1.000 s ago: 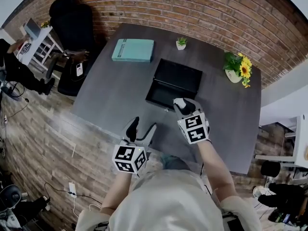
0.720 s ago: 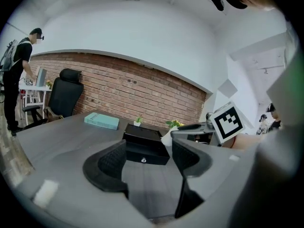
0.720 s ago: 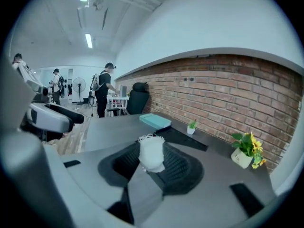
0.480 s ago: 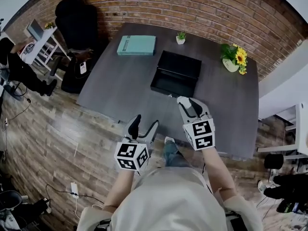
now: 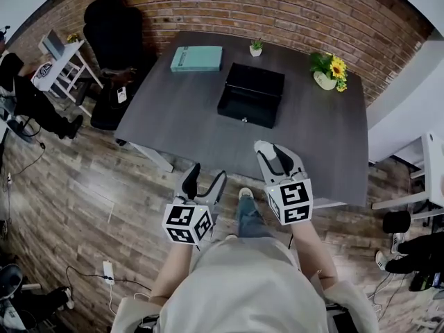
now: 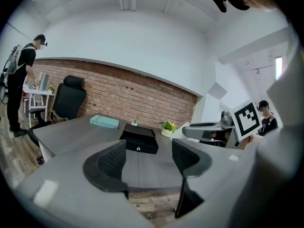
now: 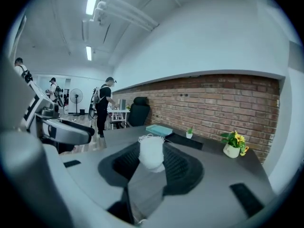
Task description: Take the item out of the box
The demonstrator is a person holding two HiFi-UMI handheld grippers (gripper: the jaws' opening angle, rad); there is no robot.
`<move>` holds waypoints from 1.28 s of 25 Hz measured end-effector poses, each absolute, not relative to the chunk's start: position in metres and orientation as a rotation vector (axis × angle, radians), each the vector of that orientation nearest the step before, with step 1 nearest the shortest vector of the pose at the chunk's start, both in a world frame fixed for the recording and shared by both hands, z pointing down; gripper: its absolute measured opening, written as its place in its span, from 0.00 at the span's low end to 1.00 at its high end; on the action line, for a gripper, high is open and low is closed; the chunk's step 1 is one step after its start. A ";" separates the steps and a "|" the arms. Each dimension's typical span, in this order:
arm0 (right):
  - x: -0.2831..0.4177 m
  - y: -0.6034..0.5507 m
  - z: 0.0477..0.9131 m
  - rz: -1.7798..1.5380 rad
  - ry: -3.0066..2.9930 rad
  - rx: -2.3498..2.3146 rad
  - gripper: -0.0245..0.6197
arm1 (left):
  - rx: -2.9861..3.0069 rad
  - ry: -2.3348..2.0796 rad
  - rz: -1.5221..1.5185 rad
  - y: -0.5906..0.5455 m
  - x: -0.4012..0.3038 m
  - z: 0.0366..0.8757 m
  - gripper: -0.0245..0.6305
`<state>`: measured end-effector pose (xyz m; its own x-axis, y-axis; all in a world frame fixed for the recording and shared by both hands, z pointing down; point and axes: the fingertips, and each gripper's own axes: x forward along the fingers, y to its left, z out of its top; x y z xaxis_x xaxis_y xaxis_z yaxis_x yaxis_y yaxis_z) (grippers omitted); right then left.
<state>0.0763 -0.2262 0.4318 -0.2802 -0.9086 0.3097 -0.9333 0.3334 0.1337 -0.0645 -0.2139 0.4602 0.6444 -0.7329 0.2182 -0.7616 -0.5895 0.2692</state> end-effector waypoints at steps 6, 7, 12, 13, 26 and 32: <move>0.056 -0.180 0.422 0.075 -2.314 1.655 0.27 | 2.545 -1.194 0.095 -0.177 -0.079 0.452 0.51; 0.053 -0.174 0.421 0.069 -2.319 1.656 0.27 | 2.549 -1.195 0.094 -0.172 -0.080 0.452 0.51; 0.047 -0.143 0.419 0.058 -2.333 1.674 0.27 | 2.562 -1.196 0.089 -0.148 -0.084 0.451 0.50; 0.047 -0.138 0.419 0.057 -2.334 1.678 0.27 | 2.563 -1.196 0.088 -0.145 -0.085 0.451 0.50; 0.052 -0.112 0.417 0.042 -2.351 1.696 0.27 | 2.580 -1.198 0.086 -0.121 -0.080 0.448 0.49; 0.053 -0.118 0.413 0.004 -2.347 1.692 0.27 | 2.582 -1.216 0.072 -0.125 -0.081 0.444 0.49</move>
<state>0.0531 -0.1175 0.4128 -0.2963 -0.9337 0.2011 -0.9345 0.3269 0.1412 -0.0809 -0.1248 0.4441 0.6431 -0.7477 0.1652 -0.7620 -0.6035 0.2348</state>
